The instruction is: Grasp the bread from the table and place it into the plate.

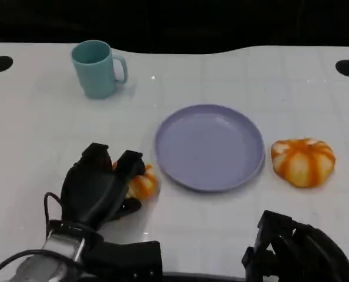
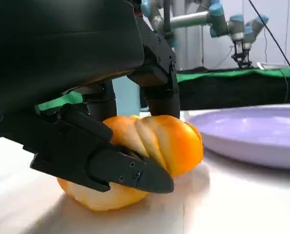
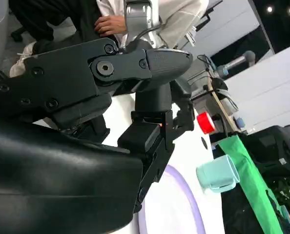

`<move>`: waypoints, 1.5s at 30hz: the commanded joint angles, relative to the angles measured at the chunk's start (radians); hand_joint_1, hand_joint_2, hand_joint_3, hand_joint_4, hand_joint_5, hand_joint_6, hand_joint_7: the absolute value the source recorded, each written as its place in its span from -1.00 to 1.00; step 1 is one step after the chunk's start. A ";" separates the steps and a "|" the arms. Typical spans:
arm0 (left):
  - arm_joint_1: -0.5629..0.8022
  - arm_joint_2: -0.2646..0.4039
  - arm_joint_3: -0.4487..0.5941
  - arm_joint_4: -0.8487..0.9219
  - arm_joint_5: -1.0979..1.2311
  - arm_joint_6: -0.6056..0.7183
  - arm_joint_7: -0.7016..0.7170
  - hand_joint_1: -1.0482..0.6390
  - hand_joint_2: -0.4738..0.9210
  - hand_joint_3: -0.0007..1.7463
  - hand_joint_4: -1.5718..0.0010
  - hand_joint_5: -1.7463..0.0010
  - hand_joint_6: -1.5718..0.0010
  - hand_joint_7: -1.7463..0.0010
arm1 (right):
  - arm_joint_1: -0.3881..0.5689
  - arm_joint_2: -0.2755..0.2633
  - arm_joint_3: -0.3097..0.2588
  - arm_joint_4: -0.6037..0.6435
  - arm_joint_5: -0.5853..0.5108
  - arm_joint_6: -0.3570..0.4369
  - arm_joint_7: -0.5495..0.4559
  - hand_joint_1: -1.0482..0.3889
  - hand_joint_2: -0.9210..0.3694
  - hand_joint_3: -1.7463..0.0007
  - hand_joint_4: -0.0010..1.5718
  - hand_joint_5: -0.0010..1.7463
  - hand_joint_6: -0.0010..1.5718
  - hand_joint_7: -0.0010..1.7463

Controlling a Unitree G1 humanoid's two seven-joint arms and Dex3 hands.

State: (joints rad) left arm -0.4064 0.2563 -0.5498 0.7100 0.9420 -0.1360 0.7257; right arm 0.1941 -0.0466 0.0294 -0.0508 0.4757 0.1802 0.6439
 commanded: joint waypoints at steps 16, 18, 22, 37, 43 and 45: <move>0.017 0.042 0.125 -0.315 -0.122 -0.022 -0.178 0.06 0.28 0.14 -0.09 -1.00 0.17 -1.00 | -0.007 -0.004 0.000 0.010 0.007 0.009 -0.011 -0.53 -1.00 0.74 0.08 0.83 -0.03 0.53; 0.014 0.031 0.135 -0.329 -0.153 -0.041 -0.196 0.03 0.24 0.28 -0.13 -1.00 0.13 -1.00 | -0.008 -0.005 0.001 0.013 0.001 0.005 -0.015 -0.53 -1.00 0.74 0.08 0.83 -0.03 0.53; -0.014 0.003 0.144 -0.334 -0.190 -0.066 -0.231 0.03 0.18 0.43 -0.17 -1.00 0.09 -1.00 | -0.010 -0.006 0.001 0.016 -0.001 0.001 -0.012 -0.54 -1.00 0.74 0.08 0.84 -0.03 0.54; -0.211 -0.159 0.114 -0.064 -0.279 -0.204 -0.318 0.09 0.06 0.59 -0.26 -1.00 0.02 -1.00 | -0.015 -0.008 -0.003 0.036 0.003 -0.019 0.009 -0.54 -1.00 0.72 0.08 0.84 -0.04 0.55; -0.310 -0.206 0.072 0.108 -0.241 -0.209 -0.284 0.04 0.11 0.52 -0.22 -1.00 0.05 -1.00 | -0.010 -0.011 -0.003 0.027 0.010 -0.003 0.008 -0.55 -1.00 0.75 0.09 0.83 -0.02 0.54; -0.339 -0.218 0.063 0.158 -0.238 -0.216 -0.277 0.04 0.11 0.48 -0.21 -1.00 0.06 -1.00 | -0.009 -0.011 -0.003 0.026 0.012 -0.004 0.012 -0.54 -1.00 0.75 0.09 0.83 -0.02 0.54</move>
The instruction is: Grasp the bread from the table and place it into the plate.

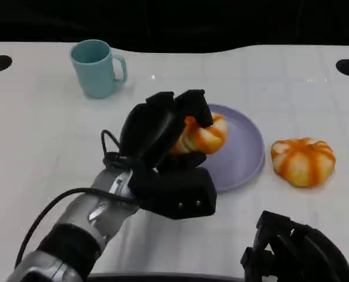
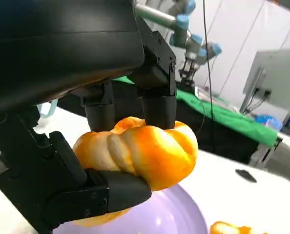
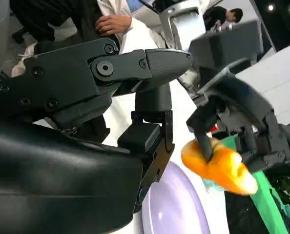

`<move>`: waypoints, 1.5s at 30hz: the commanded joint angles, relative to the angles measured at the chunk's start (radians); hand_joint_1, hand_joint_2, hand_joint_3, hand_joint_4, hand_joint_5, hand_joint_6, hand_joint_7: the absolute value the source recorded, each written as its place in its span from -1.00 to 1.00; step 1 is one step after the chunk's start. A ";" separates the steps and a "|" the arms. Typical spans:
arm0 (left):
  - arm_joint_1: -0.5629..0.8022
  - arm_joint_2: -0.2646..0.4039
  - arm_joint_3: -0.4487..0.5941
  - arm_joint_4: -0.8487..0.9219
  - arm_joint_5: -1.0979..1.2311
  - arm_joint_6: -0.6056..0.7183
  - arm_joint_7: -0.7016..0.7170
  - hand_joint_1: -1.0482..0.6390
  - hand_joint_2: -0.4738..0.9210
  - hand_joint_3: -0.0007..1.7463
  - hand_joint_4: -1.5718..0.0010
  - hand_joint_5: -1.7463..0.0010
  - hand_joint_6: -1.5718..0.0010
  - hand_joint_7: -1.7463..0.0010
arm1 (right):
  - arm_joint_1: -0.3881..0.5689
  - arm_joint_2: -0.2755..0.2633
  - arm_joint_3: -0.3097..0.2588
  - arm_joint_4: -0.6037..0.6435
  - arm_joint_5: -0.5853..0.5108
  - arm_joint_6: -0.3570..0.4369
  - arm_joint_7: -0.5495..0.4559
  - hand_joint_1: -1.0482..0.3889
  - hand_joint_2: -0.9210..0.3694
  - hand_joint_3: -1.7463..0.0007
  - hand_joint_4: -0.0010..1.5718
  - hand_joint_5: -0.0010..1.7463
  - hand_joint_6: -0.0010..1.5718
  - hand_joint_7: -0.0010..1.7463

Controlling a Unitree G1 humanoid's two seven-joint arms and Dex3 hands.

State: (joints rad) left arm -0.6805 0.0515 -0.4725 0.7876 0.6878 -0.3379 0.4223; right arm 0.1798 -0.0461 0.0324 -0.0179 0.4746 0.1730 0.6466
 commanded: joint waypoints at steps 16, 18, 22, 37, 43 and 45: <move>-0.147 -0.002 -0.142 0.114 0.114 0.198 -0.252 -0.63 1.00 -0.72 0.61 0.67 0.62 1.00 | 0.015 -0.009 0.004 -0.019 0.009 -0.006 0.008 -0.54 -1.00 0.74 0.09 0.81 -0.01 0.52; -0.139 0.009 -0.150 0.078 0.124 0.229 -0.292 -0.76 1.00 -0.64 0.73 0.76 0.76 1.00 | 0.015 -0.010 0.003 -0.020 0.011 -0.005 0.010 -0.54 -1.00 0.73 0.09 0.81 -0.01 0.52; -0.107 0.040 -0.149 -0.003 0.120 0.246 -0.327 -0.87 1.00 -0.54 0.82 0.80 0.87 1.00 | 0.017 -0.011 0.001 -0.028 0.013 0.004 0.004 -0.53 -1.00 0.73 0.10 0.81 -0.02 0.52; 0.170 0.139 0.044 -0.350 -0.137 0.078 -0.374 -0.73 1.00 -0.69 0.61 0.71 0.68 0.93 | 0.013 -0.008 -0.002 -0.022 0.007 -0.002 -0.001 -0.54 -1.00 0.73 0.09 0.82 -0.03 0.53; 0.308 0.105 0.147 -0.374 -0.288 -0.095 -0.313 -0.50 1.00 -0.89 0.30 0.54 0.34 0.85 | 0.017 -0.005 0.000 -0.028 0.007 -0.005 0.000 -0.54 -1.00 0.73 0.08 0.83 -0.02 0.53; 0.364 0.093 0.178 -0.395 -0.372 -0.143 -0.343 -0.41 1.00 -0.90 0.33 0.08 0.19 0.72 | 0.019 -0.005 0.001 -0.030 0.008 -0.003 -0.001 -0.54 -1.00 0.73 0.08 0.83 -0.02 0.53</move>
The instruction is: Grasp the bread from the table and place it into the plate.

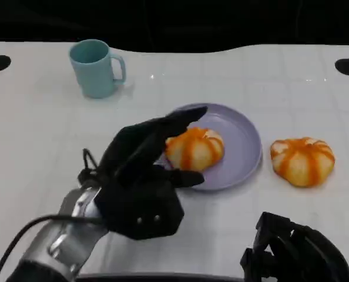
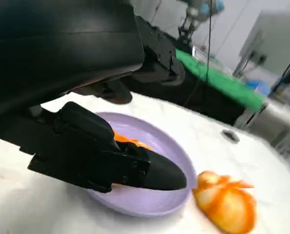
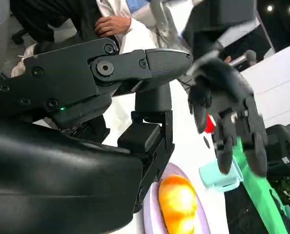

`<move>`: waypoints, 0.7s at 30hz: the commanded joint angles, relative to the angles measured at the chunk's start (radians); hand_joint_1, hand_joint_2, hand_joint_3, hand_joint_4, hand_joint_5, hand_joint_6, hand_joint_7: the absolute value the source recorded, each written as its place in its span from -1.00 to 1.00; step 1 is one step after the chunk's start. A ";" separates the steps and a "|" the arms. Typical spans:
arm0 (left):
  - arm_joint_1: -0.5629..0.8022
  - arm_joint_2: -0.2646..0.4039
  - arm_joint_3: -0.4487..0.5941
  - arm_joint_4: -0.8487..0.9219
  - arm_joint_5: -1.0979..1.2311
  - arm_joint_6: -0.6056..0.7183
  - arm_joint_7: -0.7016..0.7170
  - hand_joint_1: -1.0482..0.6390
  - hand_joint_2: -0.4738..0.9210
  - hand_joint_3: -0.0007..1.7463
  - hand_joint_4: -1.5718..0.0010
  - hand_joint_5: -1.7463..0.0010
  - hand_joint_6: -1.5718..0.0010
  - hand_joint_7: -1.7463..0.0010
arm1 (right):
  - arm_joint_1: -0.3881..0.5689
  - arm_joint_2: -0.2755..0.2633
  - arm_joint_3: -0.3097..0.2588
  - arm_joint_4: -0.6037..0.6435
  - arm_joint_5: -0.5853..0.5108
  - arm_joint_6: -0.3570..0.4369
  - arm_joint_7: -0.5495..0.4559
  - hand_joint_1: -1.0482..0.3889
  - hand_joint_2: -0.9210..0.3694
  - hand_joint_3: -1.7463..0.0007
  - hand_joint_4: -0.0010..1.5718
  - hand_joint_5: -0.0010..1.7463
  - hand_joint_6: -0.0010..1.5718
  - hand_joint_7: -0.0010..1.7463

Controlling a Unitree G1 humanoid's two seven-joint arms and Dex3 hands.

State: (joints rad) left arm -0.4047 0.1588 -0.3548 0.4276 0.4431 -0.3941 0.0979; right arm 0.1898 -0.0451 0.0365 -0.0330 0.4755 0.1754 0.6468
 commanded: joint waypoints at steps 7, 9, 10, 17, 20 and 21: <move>0.231 -0.034 0.112 -0.118 -0.451 -0.108 -0.268 -0.30 1.00 -0.90 0.37 -0.72 0.50 -0.41 | 0.010 -0.007 -0.002 -0.018 0.012 0.002 0.002 -0.53 -1.00 0.72 0.08 0.83 -0.03 0.53; 0.269 -0.044 0.129 -0.140 -0.549 -0.087 -0.344 -0.30 1.00 -0.91 0.42 -0.93 0.54 -0.66 | 0.012 -0.007 0.000 -0.024 0.011 0.007 -0.003 -0.53 -1.00 0.72 0.09 0.82 -0.04 0.53; 0.290 -0.045 0.138 -0.159 -0.580 -0.069 -0.368 -0.31 1.00 -0.91 0.44 -0.96 0.54 -0.71 | 0.013 -0.006 0.002 -0.027 0.009 0.007 -0.006 -0.53 -1.00 0.72 0.09 0.82 -0.04 0.53; 0.393 -0.074 0.184 -0.263 -0.720 0.049 -0.465 -0.25 0.99 -0.91 0.29 -1.00 0.50 -0.93 | 0.014 -0.001 0.010 -0.030 0.012 0.017 -0.009 -0.51 -1.00 0.73 0.09 0.82 -0.04 0.53; 0.433 -0.081 0.195 -0.292 -0.747 0.078 -0.494 -0.26 0.98 -0.92 0.23 -1.00 0.48 -0.98 | 0.017 -0.002 0.014 -0.035 0.009 0.017 -0.013 -0.52 -1.00 0.74 0.09 0.82 -0.04 0.53; 0.453 -0.081 0.198 -0.309 -0.754 0.090 -0.501 -0.27 0.98 -0.93 0.22 -1.00 0.48 -0.99 | 0.018 -0.002 0.016 -0.036 0.007 0.015 -0.014 -0.52 -1.00 0.74 0.09 0.82 -0.04 0.54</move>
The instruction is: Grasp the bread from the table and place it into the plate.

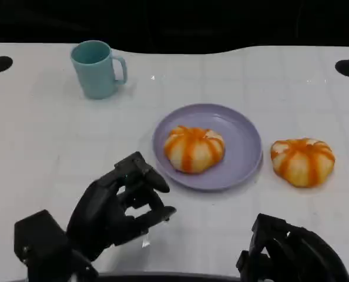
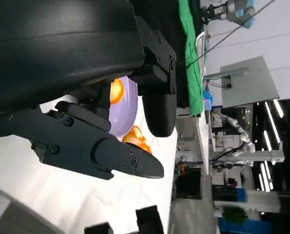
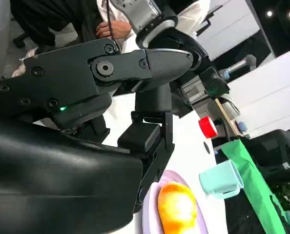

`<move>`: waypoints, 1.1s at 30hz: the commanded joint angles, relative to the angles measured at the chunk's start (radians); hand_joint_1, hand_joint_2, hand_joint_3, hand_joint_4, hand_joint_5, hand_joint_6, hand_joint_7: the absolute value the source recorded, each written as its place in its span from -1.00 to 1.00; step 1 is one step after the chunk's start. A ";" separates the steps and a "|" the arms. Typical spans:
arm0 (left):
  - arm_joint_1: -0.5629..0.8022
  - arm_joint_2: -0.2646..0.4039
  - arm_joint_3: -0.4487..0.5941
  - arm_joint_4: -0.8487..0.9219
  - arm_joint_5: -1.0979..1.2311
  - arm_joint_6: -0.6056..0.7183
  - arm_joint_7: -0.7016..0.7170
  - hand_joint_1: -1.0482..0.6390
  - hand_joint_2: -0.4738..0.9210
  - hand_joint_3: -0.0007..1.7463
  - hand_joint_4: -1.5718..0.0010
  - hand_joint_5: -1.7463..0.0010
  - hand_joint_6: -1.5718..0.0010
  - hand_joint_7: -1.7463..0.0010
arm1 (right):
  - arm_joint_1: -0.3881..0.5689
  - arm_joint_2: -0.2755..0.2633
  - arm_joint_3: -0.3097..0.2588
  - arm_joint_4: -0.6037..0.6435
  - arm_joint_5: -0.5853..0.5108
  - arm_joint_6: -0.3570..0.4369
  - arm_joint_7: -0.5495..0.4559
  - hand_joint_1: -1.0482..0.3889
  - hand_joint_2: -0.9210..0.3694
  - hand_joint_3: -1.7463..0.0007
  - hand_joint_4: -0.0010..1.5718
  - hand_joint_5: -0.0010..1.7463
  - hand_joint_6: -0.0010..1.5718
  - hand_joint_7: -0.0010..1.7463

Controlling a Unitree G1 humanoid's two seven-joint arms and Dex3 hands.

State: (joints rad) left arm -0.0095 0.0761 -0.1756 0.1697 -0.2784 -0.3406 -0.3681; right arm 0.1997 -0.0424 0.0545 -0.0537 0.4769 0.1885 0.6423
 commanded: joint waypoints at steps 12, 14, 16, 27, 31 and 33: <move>0.151 -0.019 0.047 -0.099 -0.094 0.101 -0.122 -0.09 0.98 -0.93 0.20 -1.00 0.43 -1.00 | 0.011 -0.016 -0.008 -0.013 0.006 -0.009 -0.001 -0.54 -1.00 0.74 0.10 0.82 -0.04 0.54; 0.152 -0.027 0.053 -0.089 -0.099 0.102 -0.136 -0.09 0.97 -0.92 0.20 -1.00 0.43 -1.00 | 0.010 -0.019 -0.011 -0.010 0.008 -0.010 0.002 -0.54 -1.00 0.74 0.10 0.82 -0.04 0.54; 0.152 -0.033 0.057 -0.084 -0.099 0.104 -0.146 -0.09 0.96 -0.93 0.20 -1.00 0.44 -1.00 | 0.009 -0.022 -0.013 -0.012 0.010 -0.005 0.001 -0.53 -1.00 0.74 0.10 0.83 -0.04 0.54; 0.149 -0.045 0.080 -0.058 -0.091 0.108 -0.169 -0.09 0.95 -0.91 0.19 -1.00 0.44 -1.00 | -0.002 -0.029 -0.034 0.010 0.010 -0.012 0.021 -0.53 -1.00 0.74 0.09 0.83 -0.03 0.54; 0.151 -0.045 0.084 -0.063 -0.092 0.113 -0.174 -0.10 0.95 -0.91 0.21 -1.00 0.44 -1.00 | 0.001 -0.031 -0.038 0.005 0.008 -0.012 0.023 -0.54 -1.00 0.73 0.08 0.84 -0.03 0.54; 0.151 -0.048 0.086 -0.062 -0.093 0.113 -0.177 -0.11 0.94 -0.91 0.20 -1.00 0.44 -1.00 | 0.001 -0.030 -0.039 0.007 0.007 -0.018 0.024 -0.54 -1.00 0.73 0.08 0.85 -0.02 0.54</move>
State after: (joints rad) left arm 0.1363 0.0245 -0.0979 0.1077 -0.3654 -0.2317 -0.5319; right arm 0.2006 -0.0570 0.0271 -0.0465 0.4793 0.1876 0.6585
